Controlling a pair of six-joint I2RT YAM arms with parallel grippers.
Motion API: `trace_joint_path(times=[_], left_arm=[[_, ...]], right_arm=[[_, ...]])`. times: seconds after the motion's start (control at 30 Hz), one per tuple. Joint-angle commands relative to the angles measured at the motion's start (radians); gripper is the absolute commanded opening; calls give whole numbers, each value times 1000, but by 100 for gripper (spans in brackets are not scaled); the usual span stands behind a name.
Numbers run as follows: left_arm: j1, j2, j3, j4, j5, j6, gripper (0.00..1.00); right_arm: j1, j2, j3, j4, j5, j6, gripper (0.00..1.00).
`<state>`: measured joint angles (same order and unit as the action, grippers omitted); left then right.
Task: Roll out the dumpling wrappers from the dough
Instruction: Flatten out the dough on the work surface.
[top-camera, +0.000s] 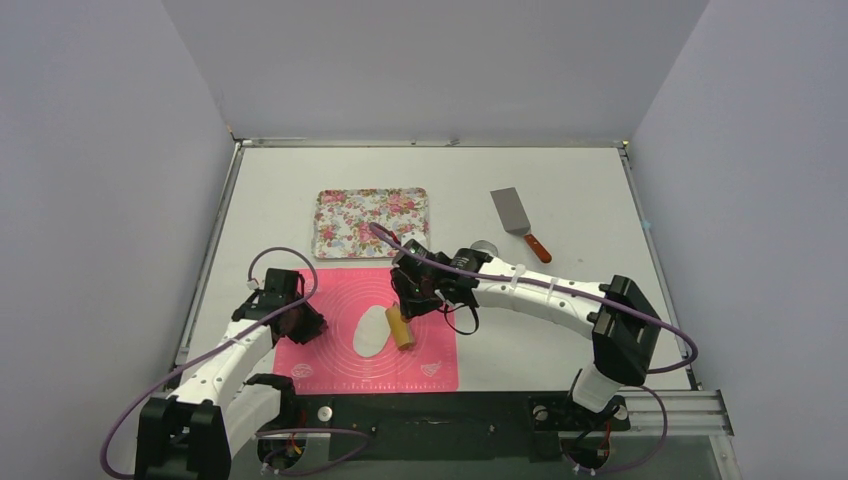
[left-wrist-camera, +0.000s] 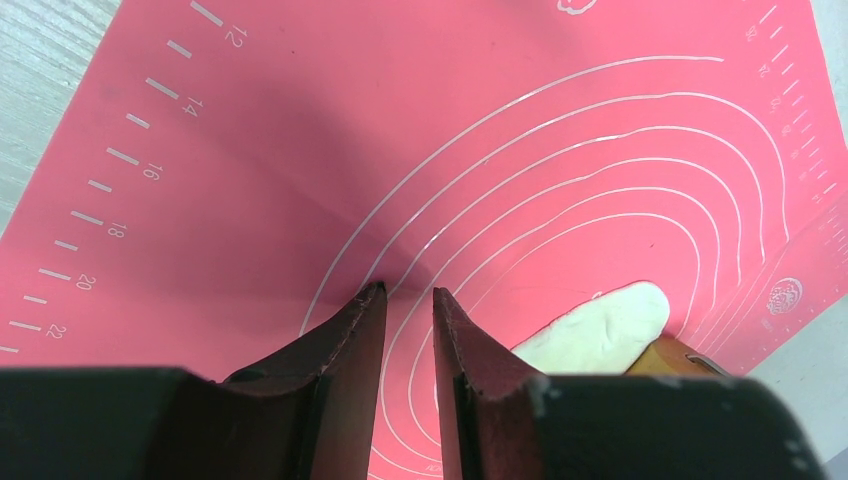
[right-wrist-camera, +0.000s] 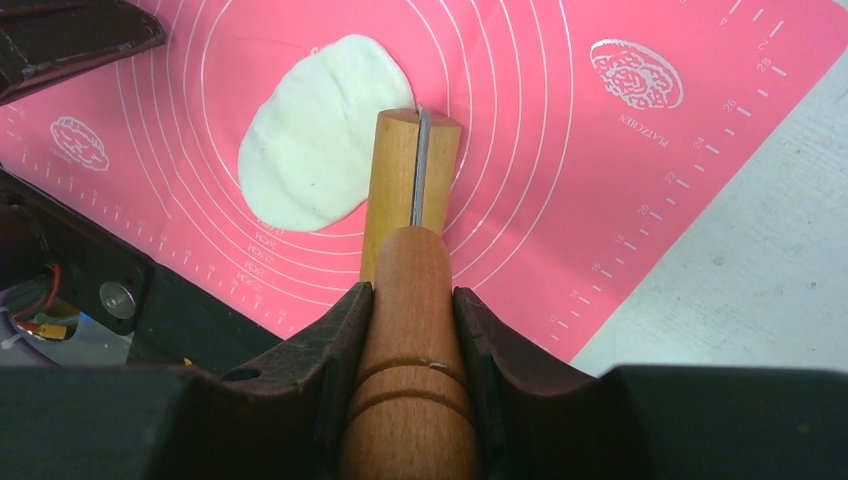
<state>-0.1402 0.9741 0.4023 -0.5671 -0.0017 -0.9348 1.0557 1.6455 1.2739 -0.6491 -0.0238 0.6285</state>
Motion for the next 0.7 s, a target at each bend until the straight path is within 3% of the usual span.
trace_joint_path(times=[0.0,0.2,0.37,0.67], left_arm=[[4,12,-45,-2,-10,9,22],[4,3,-46,-7,-7,13,22],[5,1,-48,-5,-7,13,23],[5,-11,-47,-16,-6,12,22]], right_arm=[[18,-5,66,-85,12,-13,0],[9,-43,139,-108,54,-26,0],[15,-14,165,-67,-65,-23,0],[23,181,141,-59,-83,-48,0]])
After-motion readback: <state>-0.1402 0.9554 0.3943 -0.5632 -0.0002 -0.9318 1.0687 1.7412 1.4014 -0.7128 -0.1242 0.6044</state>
